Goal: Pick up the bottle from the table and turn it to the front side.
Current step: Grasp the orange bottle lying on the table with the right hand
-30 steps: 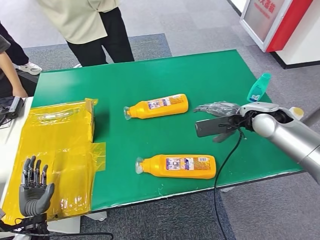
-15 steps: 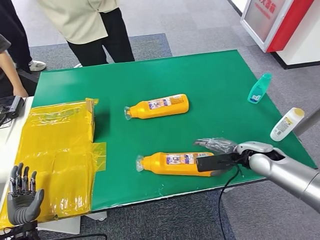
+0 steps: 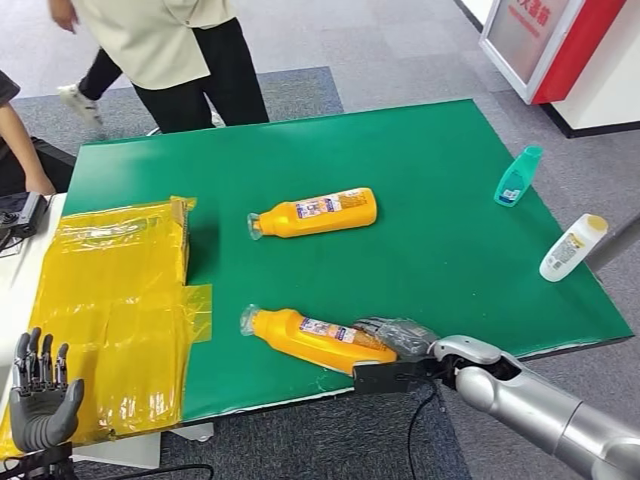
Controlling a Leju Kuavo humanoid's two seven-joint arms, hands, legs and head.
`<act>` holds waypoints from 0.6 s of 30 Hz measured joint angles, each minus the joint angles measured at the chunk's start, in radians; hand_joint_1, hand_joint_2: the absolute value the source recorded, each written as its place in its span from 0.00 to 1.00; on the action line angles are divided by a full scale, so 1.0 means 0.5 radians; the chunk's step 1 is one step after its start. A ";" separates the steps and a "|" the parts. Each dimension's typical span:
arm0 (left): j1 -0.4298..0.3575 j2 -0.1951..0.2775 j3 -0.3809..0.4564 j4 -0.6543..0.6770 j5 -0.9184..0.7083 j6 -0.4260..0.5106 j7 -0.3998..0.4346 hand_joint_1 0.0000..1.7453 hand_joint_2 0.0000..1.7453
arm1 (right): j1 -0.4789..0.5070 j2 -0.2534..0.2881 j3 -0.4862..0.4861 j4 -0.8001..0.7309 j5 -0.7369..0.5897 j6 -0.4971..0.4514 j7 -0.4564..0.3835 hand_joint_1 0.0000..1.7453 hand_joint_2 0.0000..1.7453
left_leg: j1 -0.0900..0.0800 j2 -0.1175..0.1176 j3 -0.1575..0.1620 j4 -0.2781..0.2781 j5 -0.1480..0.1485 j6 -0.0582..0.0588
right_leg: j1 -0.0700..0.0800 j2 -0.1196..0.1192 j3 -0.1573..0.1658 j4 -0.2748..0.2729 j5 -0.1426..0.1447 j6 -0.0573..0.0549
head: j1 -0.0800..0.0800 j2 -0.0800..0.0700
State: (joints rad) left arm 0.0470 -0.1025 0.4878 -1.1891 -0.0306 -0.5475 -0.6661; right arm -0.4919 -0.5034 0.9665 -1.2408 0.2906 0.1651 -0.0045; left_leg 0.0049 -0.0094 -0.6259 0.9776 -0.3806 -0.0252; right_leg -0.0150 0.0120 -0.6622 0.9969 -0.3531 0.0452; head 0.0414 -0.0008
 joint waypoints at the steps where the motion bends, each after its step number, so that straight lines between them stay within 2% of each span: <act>1: -0.001 -0.001 0.000 0.000 0.000 0.001 0.000 0.00 1.00 | 0.008 0.022 -0.016 0.008 0.021 -0.001 0.003 0.00 1.00 | 0.000 0.000 0.000 0.000 0.000 0.000 | 0.000 0.000 0.000 0.000 0.000 0.000 | 0.000 0.000; 9: -0.022 -0.008 0.001 0.000 0.009 0.027 0.000 0.00 1.00 | 0.047 0.248 -0.163 0.073 0.221 0.038 0.025 0.00 1.00 | 0.000 0.000 0.000 0.000 0.001 -0.001 | 0.000 0.000 -0.001 0.000 0.001 -0.001 | -0.001 0.000; 14: -0.009 -0.010 0.015 -0.008 0.019 0.027 0.000 0.00 1.00 | 0.038 0.287 -0.259 0.070 0.252 0.077 0.017 0.00 1.00 | 0.000 0.000 -0.001 0.000 0.001 0.000 | 0.000 0.000 0.000 0.000 0.000 0.000 | 0.000 0.000; 18: -0.003 -0.012 0.035 -0.020 0.019 0.018 0.000 0.00 1.00 | 0.001 0.317 -0.296 0.062 0.263 0.131 0.075 0.00 1.00 | 0.000 0.000 -0.001 0.000 0.001 0.000 | 0.000 0.000 0.000 0.000 0.001 0.000 | 0.000 0.000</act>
State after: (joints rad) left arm 0.0454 -0.1086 0.5054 -1.1993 -0.0210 -0.5384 -0.6661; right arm -0.4913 -0.3451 0.8185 -1.2098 0.4222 0.2304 0.0331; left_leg 0.0047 -0.0095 -0.6266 0.9776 -0.3802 -0.0252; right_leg -0.0152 0.0120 -0.6624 0.9970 -0.3528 0.0451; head 0.0414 -0.0009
